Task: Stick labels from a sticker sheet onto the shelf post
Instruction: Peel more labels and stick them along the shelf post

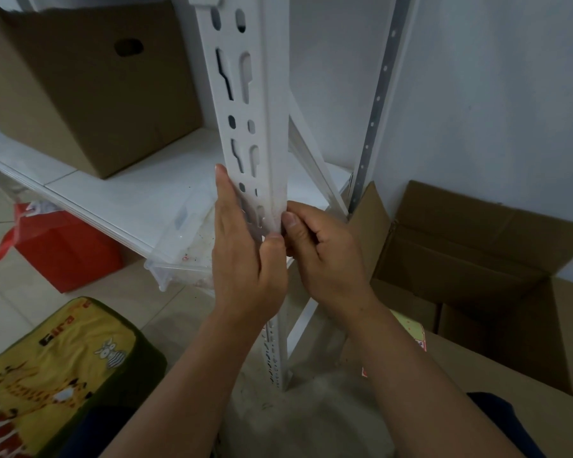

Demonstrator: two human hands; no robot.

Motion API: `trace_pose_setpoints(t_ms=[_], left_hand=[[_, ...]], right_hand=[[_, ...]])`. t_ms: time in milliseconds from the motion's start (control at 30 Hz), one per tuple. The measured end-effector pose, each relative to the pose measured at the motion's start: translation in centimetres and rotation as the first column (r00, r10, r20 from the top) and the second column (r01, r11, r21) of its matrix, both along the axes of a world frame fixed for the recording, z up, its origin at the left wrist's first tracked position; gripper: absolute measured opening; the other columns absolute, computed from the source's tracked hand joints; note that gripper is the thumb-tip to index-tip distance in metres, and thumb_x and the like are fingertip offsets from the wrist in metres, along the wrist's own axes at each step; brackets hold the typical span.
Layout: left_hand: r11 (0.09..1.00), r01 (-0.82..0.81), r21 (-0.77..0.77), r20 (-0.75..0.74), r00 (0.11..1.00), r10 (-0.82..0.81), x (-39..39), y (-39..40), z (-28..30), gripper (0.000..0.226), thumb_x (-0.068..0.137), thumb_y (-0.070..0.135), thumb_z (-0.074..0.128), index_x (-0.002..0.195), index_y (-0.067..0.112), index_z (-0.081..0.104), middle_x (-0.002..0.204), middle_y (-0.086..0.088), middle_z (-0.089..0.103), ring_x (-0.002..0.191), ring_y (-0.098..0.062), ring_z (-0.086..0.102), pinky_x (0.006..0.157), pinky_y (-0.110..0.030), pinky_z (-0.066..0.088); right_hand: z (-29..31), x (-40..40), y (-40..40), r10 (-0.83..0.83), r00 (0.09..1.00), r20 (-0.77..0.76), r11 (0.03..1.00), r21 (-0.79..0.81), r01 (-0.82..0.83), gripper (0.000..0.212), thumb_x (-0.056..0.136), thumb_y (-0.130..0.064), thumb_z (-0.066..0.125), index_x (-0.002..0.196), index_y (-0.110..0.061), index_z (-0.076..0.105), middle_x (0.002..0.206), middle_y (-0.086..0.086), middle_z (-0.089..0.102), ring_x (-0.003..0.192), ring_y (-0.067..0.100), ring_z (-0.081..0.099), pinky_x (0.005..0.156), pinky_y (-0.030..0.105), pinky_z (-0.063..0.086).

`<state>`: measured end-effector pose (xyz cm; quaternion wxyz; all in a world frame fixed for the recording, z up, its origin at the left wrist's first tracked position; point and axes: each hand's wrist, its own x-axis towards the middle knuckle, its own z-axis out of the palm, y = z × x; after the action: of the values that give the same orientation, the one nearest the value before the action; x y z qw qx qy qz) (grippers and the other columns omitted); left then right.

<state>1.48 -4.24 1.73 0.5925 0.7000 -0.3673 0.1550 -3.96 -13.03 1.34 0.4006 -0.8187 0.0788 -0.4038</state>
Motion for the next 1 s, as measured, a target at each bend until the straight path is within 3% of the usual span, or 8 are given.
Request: trace_pose_setpoints(t_ms=[167, 300, 433, 600, 733, 867, 1000], left_hand=[[1.0, 0.019, 0.009, -0.009, 1.0, -0.019, 0.1, 0.03, -0.05, 0.084, 0.082, 0.025, 0.036, 0.154, 0.006, -0.001, 0.163, -0.002, 0.01, 0.151, -0.016, 0.016, 0.12, -0.024, 0.023], [1.0, 0.017, 0.014, 0.008, 1.0, -0.017, 0.35, 0.28, 0.03, 0.084, 0.081, 0.028, 0.035, 0.154, 0.005, 0.001, 0.155, 0.008, 0.01, 0.145, -0.006, 0.018, 0.112, -0.007, 0.023], [0.999, 0.048, 0.024, 0.004, 0.999, -0.048, 0.41, 0.56, 0.05, 0.083, 0.082, 0.03, 0.034, 0.154, 0.007, 0.0, 0.157, 0.006, 0.012, 0.147, -0.016, 0.024, 0.115, -0.017, 0.029], [0.999, 0.033, 0.019, -0.004, 0.999, -0.033, 0.2, 0.47, 0.13, 0.084, 0.08, 0.029, 0.035, 0.153, 0.007, 0.001, 0.157, 0.003, 0.011, 0.149, -0.017, 0.02, 0.117, -0.017, 0.024], [0.999, 0.032, 0.028, 0.005, 0.999, -0.032, 0.29, 0.57, 0.21, 0.083, 0.081, 0.03, 0.035, 0.153, 0.009, 0.001, 0.157, 0.004, 0.013, 0.147, -0.017, 0.022, 0.116, -0.019, 0.026], [0.999, 0.025, 0.03, -0.001, 1.0, -0.025, 0.2, 0.55, 0.17, 0.084, 0.081, 0.028, 0.035, 0.154, 0.004, 0.002, 0.162, -0.01, 0.018, 0.147, -0.022, 0.025, 0.116, -0.027, 0.028], [1.0, 0.019, 0.017, -0.008, 1.0, -0.019, 0.15, 0.28, 0.15, 0.084, 0.08, 0.027, 0.036, 0.154, 0.007, 0.001, 0.163, -0.011, 0.016, 0.149, -0.022, 0.021, 0.116, -0.037, 0.029]], right_hand=[[0.06, 0.3, 0.2, -0.085, 0.996, 0.028, 0.994, -0.064, 0.087, 0.027, 0.101, -0.022, 0.044, 0.095, -0.008, 0.066, 0.079, -0.005, 0.062, 0.07, 0.01, 0.058, 0.063, 0.035, 0.051], [0.07, 0.24, 0.34, -0.084, 0.996, 0.019, 0.995, -0.047, 0.085, 0.026, 0.101, -0.022, 0.043, 0.099, -0.007, 0.065, 0.085, 0.003, 0.067, 0.073, 0.016, 0.061, 0.064, 0.041, 0.053], [0.27, 0.02, -0.12, -0.034, 0.999, -0.035, 0.997, -0.065, 0.032, 0.026, 0.101, -0.025, 0.043, 0.103, -0.01, 0.065, 0.09, 0.001, 0.067, 0.078, 0.015, 0.063, 0.067, 0.042, 0.056], [0.24, 0.16, 0.21, -0.156, 0.988, 0.02, 0.967, -0.2, 0.157, 0.024, 0.1, -0.02, 0.045, 0.097, -0.008, 0.065, 0.086, 0.005, 0.069, 0.075, 0.018, 0.065, 0.062, 0.036, 0.057], [0.42, 0.09, 0.32, -0.136, 0.991, 0.0, 0.981, -0.139, 0.135, 0.025, 0.101, -0.022, 0.043, 0.097, -0.009, 0.064, 0.086, 0.003, 0.068, 0.075, 0.016, 0.064, 0.062, 0.033, 0.056], [0.41, -0.1, -0.01, -0.059, 0.998, -0.039, 0.991, -0.125, 0.053, 0.024, 0.102, -0.023, 0.044, 0.105, -0.01, 0.064, 0.093, 0.002, 0.069, 0.081, 0.015, 0.065, 0.068, 0.038, 0.057], [0.19, 0.28, 0.2, -0.152, 0.987, 0.048, 0.972, -0.173, 0.158, 0.021, 0.099, -0.017, 0.048, 0.098, -0.006, 0.066, 0.086, 0.006, 0.069, 0.077, 0.012, 0.061, 0.063, 0.025, 0.054]])
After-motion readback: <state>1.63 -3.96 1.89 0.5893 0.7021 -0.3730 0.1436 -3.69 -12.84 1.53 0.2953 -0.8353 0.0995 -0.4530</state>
